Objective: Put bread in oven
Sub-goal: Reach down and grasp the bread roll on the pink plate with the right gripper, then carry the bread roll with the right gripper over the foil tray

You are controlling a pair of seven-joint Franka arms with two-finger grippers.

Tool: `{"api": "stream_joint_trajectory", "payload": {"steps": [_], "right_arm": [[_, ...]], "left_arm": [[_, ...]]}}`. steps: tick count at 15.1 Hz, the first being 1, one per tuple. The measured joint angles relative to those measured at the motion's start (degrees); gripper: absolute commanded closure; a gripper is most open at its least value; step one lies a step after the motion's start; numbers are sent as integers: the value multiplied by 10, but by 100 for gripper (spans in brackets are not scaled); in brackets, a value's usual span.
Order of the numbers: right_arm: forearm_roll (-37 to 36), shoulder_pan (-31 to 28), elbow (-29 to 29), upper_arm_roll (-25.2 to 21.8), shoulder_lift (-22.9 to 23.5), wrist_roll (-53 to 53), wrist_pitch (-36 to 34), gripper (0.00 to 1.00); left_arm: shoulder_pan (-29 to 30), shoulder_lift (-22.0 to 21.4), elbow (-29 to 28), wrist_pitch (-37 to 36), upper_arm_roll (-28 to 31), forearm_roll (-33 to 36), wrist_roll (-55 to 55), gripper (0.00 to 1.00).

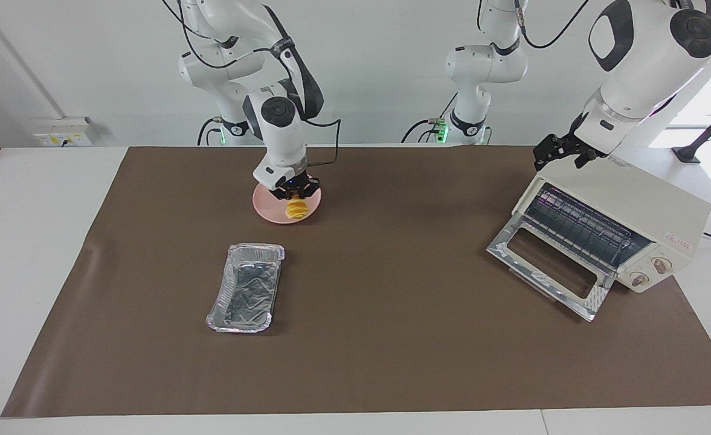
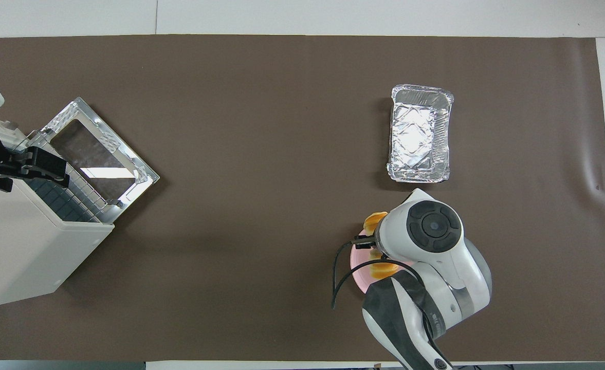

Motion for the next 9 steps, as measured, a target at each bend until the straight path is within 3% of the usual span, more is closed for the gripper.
{"api": "stream_joint_trajectory", "payload": {"steps": [4,9], "right_arm": [[0,-41,141,-6,21,-3,-95,100],[0,-141,264,-10,93,-94,-105,100]], "left_arm": [[0,0,0,0,0,0,0,0],[0,0,0,0,0,0,0,0]]}}
